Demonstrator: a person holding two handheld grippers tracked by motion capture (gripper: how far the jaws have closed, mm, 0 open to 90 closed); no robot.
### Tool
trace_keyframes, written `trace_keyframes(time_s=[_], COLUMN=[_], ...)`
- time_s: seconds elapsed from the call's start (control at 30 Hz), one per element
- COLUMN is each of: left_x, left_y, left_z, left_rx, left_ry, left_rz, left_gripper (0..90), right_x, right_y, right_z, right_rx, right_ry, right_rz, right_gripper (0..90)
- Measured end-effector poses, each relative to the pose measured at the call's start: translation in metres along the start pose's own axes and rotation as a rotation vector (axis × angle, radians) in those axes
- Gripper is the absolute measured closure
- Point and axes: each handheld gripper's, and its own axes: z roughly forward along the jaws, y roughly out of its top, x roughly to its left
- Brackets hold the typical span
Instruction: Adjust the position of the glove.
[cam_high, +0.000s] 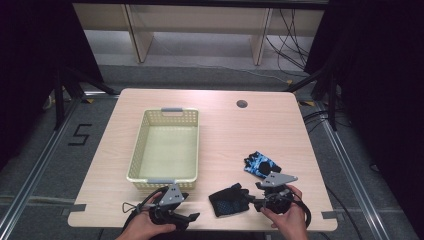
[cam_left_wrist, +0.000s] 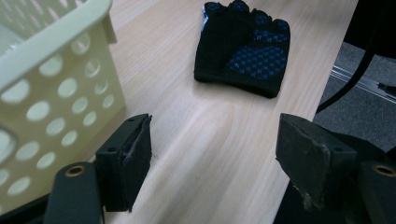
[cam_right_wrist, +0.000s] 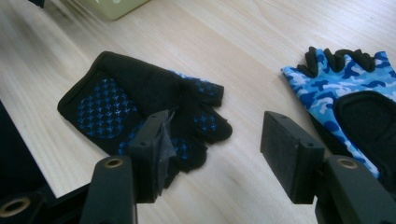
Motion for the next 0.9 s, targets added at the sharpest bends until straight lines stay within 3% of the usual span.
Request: trace_keyframes(time_s=[0.07, 0.1, 0.13, 0.23, 0.27, 0.3, 0.33, 0.37, 0.4, 0.43, 0.47, 0.5, 0.53, 0.57, 0.6, 0.73, 0.77, 0.8, 0.9], left_x=[0.000, -0.002, -0.003, -0.005, -0.004, -0.005, -0.007, -0.006, -0.008, -0.006, -0.008, -0.007, -0.007, -0.009, -0.010, -0.011, -0.011, -0.011, -0.010], left_y=[0.003, 0.004, 0.007, 0.011, 0.014, 0.015, 0.016, 0.018, 0.019, 0.021, 0.022, 0.023, 0.025, 0.025, 0.026, 0.031, 0.032, 0.033, 0.033], left_z=[0.003, 0.006, 0.009, 0.016, 0.017, 0.020, 0.023, 0.024, 0.027, 0.028, 0.031, 0.032, 0.035, 0.038, 0.040, 0.049, 0.051, 0.052, 0.057], left_rx=[0.016, 0.003, 0.008, 0.006, 0.025, 0.015, 0.002, 0.017, 0.001, 0.009, 0.008, 0.021, 0.026, 0.019, 0.028, 0.040, 0.041, 0.043, 0.054], left_ry=[0.000, -0.008, -0.011, -0.011, -0.005, 0.001, 0.008, 0.007, 0.014, 0.008, 0.008, 0.007, 0.011, 0.017, 0.014, 0.029, 0.032, 0.039, 0.040], left_rz=[0.023, -0.001, 0.019, 0.022, 0.058, 0.060, 0.050, 0.065, 0.046, 0.074, 0.055, 0.084, 0.100, 0.079, 0.087, 0.099, 0.095, 0.097, 0.098], left_gripper=[28.4, 28.4, 29.0, 32.3, 33.5, 34.6, 35.5, 36.0, 37.1, 38.8, 39.6, 41.1, 42.7, 43.8, 44.9, 47.0, 47.2, 47.5, 48.5], right_x=[-0.002, -0.002, -0.002, -0.004, -0.005, -0.005, -0.006, -0.007, -0.008, -0.009, -0.009, -0.009, -0.009, -0.009, -0.010, -0.012, -0.012, -0.013, -0.012], right_y=[0.003, 0.003, 0.003, 0.007, 0.007, 0.007, 0.007, 0.008, 0.008, 0.008, 0.008, 0.009, 0.008, 0.009, 0.010, 0.010, 0.011, 0.010, 0.010], right_z=[0.005, 0.005, 0.008, 0.009, 0.010, 0.014, 0.014, 0.015, 0.015, 0.018, 0.019, 0.019, 0.024, 0.024, 0.025, 0.034, 0.035, 0.037, 0.039], right_rx=[0.006, 0.006, -0.018, 0.018, 0.019, -0.009, -0.001, 0.002, 0.017, 0.007, 0.011, 0.031, -0.006, 0.026, 0.043, 0.039, 0.052, 0.040, 0.059], right_ry=[0.005, 0.005, -0.001, 0.016, 0.016, 0.009, 0.014, 0.016, 0.027, 0.028, 0.028, 0.040, 0.033, 0.046, 0.054, 0.058, 0.069, 0.060, 0.078], right_rz=[-0.007, -0.007, -0.004, -0.008, -0.020, -0.015, -0.017, -0.016, -0.020, -0.015, -0.016, -0.008, -0.009, 0.000, -0.005, -0.020, 0.006, -0.017, 0.011], right_gripper=[45.8, 45.8, 46.5, 49.0, 49.7, 49.9, 50.8, 51.9, 52.5, 53.5, 53.8, 54.0, 54.8, 55.5, 56.1, 56.6, 56.7, 56.9, 56.9])
